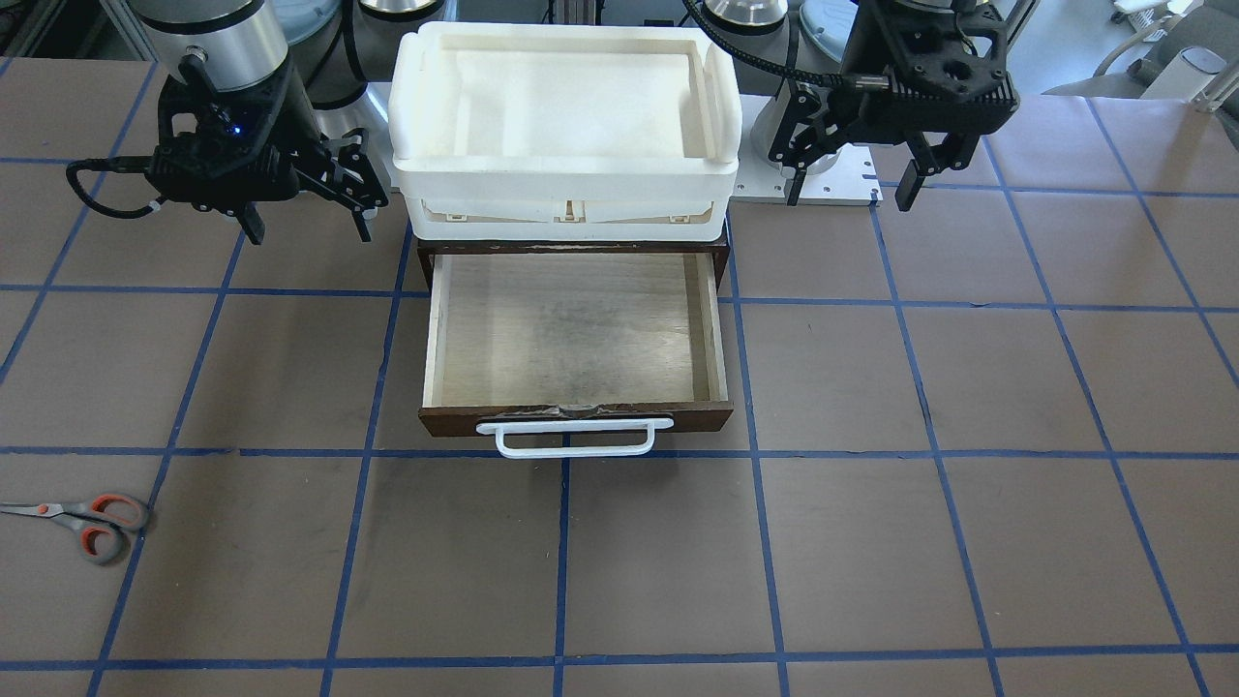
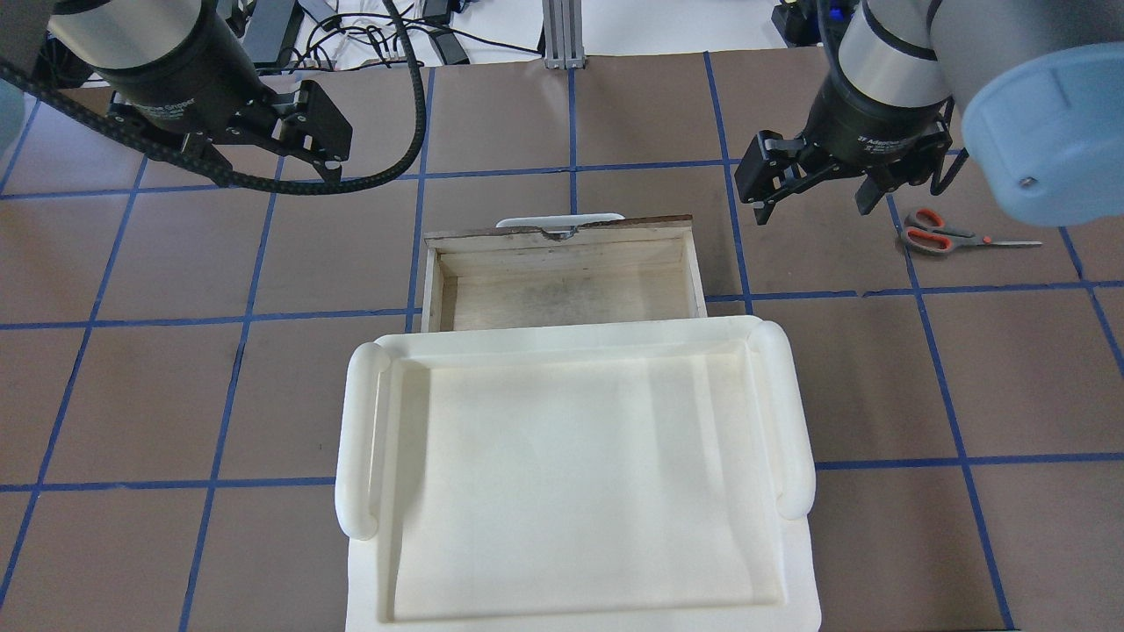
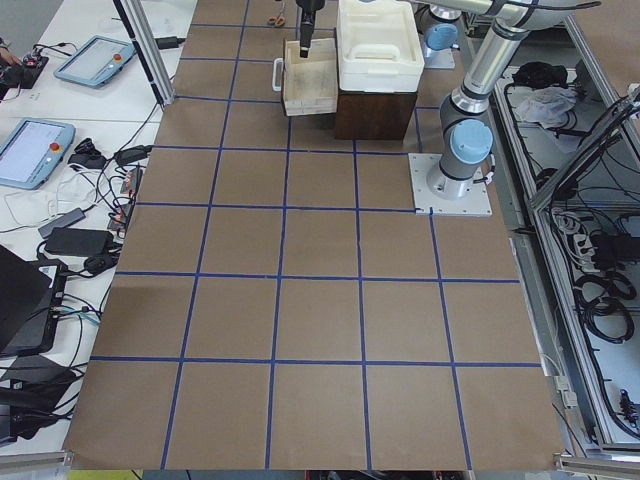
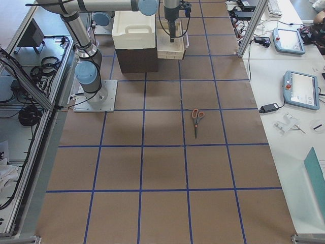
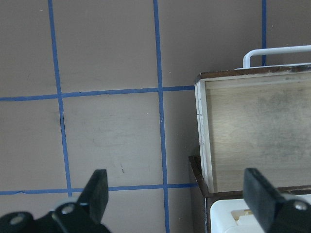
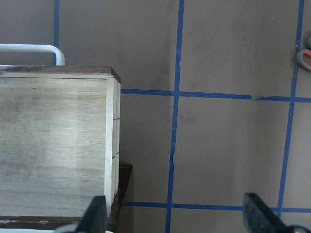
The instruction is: Put scissors in drawer and close it
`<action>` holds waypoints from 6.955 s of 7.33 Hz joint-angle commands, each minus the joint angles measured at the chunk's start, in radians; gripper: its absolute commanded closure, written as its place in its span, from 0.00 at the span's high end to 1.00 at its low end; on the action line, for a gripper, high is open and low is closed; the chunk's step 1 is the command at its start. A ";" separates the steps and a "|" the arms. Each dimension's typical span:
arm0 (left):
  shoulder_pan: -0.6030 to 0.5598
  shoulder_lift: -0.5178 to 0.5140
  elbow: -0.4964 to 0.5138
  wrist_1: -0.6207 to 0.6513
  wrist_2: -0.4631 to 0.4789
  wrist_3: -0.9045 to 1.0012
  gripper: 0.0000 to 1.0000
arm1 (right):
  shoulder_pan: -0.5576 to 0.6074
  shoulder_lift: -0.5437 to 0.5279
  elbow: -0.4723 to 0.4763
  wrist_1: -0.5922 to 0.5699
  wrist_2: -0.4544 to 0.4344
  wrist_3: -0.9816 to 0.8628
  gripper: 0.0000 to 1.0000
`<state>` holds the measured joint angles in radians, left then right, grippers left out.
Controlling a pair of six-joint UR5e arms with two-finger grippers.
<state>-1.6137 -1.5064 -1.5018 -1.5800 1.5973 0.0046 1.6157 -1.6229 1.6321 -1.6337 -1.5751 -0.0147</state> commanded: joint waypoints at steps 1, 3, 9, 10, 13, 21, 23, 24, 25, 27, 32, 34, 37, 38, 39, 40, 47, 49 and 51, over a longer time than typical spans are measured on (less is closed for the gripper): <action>0.000 0.002 0.000 0.000 0.000 0.000 1.00 | 0.001 0.000 0.002 0.003 -0.002 0.002 1.00; 0.000 0.002 0.000 -0.002 0.000 0.000 1.00 | 0.001 -0.002 0.002 0.002 -0.006 0.002 1.00; -0.005 0.000 0.000 0.000 -0.003 0.000 1.00 | 0.001 0.000 0.002 0.000 -0.011 -0.008 1.00; -0.006 0.002 0.000 0.000 -0.003 0.000 1.00 | 0.001 0.000 0.002 -0.002 -0.014 -0.016 1.00; -0.008 0.002 0.000 0.000 -0.003 0.000 1.00 | 0.001 0.001 0.003 -0.002 -0.017 -0.017 1.00; -0.006 0.002 0.000 -0.002 0.000 0.000 1.00 | -0.276 0.046 0.009 -0.018 -0.011 -0.874 1.00; -0.006 0.002 0.000 -0.002 0.001 0.000 1.00 | -0.373 0.078 0.009 -0.032 -0.020 -1.176 1.00; -0.005 0.003 0.000 -0.003 0.001 0.000 1.00 | -0.384 0.131 0.009 -0.135 -0.032 -1.365 1.00; -0.005 0.003 0.000 -0.005 0.000 0.000 1.00 | -0.417 0.182 0.009 -0.197 -0.040 -1.499 1.00; -0.006 0.002 0.000 -0.005 -0.003 0.000 1.00 | -0.479 0.326 0.003 -0.248 -0.037 -1.562 1.00; -0.009 0.002 0.000 -0.005 -0.003 -0.002 1.00 | -0.482 0.494 -0.003 -0.476 -0.034 -1.802 1.00; -0.009 0.000 0.000 -0.003 -0.005 0.000 1.00 | -0.543 0.552 -0.003 -0.527 -0.016 -1.910 1.00; -0.009 0.002 0.000 -0.005 -0.002 0.000 1.00 | -0.556 0.593 -0.012 -0.587 -0.003 -2.030 1.00; -0.009 0.002 0.000 -0.005 -0.002 0.000 1.00 | -0.556 0.600 -0.012 -0.592 -0.003 -2.036 1.00; -0.009 0.002 0.000 -0.005 -0.002 0.000 1.00 | -0.556 0.616 -0.015 -0.607 -0.003 -2.033 1.00; -0.009 0.002 0.000 -0.005 -0.002 0.000 1.00 | -0.556 0.642 -0.018 -0.633 -0.003 -2.041 1.00; -0.009 0.003 0.000 -0.005 0.000 0.000 1.00 | -0.554 0.686 -0.063 -0.621 0.010 -2.044 0.88; -0.009 0.003 -0.002 -0.005 0.000 0.000 1.00 | -0.554 0.687 -0.060 -0.612 0.010 -2.042 0.78; -0.009 0.003 0.000 -0.005 -0.002 0.000 1.00 | -0.554 0.687 -0.055 -0.588 0.010 -2.041 0.76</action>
<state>-1.6230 -1.5033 -1.5022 -1.5846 1.5965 0.0046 1.0615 -0.9359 1.5747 -2.2368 -1.5647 -2.0561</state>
